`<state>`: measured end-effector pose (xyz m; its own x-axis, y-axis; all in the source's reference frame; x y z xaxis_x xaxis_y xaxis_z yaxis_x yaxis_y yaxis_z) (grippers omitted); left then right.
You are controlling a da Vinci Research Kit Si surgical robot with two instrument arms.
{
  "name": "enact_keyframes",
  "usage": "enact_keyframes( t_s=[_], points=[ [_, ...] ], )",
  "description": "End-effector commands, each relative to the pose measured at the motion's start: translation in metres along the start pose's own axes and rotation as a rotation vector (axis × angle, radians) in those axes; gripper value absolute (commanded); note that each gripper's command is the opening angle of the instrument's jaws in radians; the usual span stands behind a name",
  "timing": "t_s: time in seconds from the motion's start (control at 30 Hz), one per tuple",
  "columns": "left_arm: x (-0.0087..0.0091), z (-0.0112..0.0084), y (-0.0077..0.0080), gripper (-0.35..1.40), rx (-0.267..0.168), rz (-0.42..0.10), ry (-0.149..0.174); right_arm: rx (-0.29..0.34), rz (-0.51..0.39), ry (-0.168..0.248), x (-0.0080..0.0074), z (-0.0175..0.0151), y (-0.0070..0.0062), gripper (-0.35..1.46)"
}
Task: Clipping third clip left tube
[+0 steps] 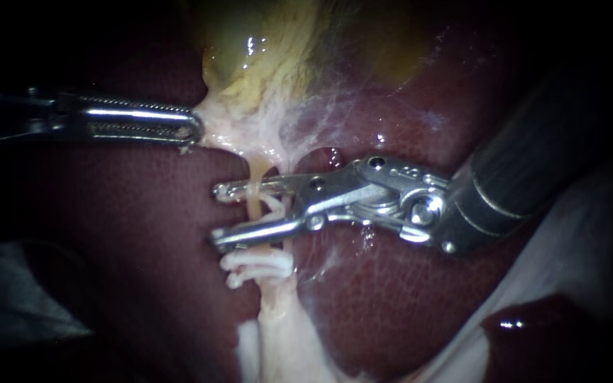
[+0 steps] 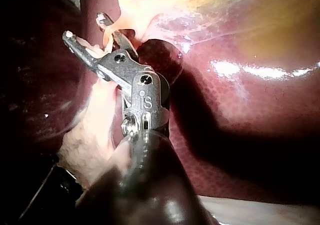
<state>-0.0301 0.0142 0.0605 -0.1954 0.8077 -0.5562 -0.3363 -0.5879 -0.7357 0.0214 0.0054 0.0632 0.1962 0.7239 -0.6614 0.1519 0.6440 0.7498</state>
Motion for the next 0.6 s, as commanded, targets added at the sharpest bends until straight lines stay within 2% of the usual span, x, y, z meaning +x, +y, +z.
enact_keyframes(
  t_s=[0.03, 0.13, 0.23, 0.6],
  points=[
    [0.0, 0.0, 0.0, -0.35, 0.0, 0.0, 0.0, 0.001, -0.001, 0.0, 0.0, -0.0002, 0.0001, 0.12],
    [0.0, 0.0, 0.0, -0.35, 0.0, 0.0, 0.0, 0.003, 0.0, 0.0, 0.0, -0.0006, 0.0001, -0.01],
    [0.0, 0.0, 0.0, -0.35, 0.0, 0.0, 0.0, 0.006, 0.023, -0.002, 0.0, -0.0008, 0.0, -0.35],
    [0.0, 0.0001, 0.0, -0.35, 0.001, 0.0, 0.0, 0.009, 0.034, -0.005, -0.0003, -0.0011, 0.0001, -0.35]
  ],
)
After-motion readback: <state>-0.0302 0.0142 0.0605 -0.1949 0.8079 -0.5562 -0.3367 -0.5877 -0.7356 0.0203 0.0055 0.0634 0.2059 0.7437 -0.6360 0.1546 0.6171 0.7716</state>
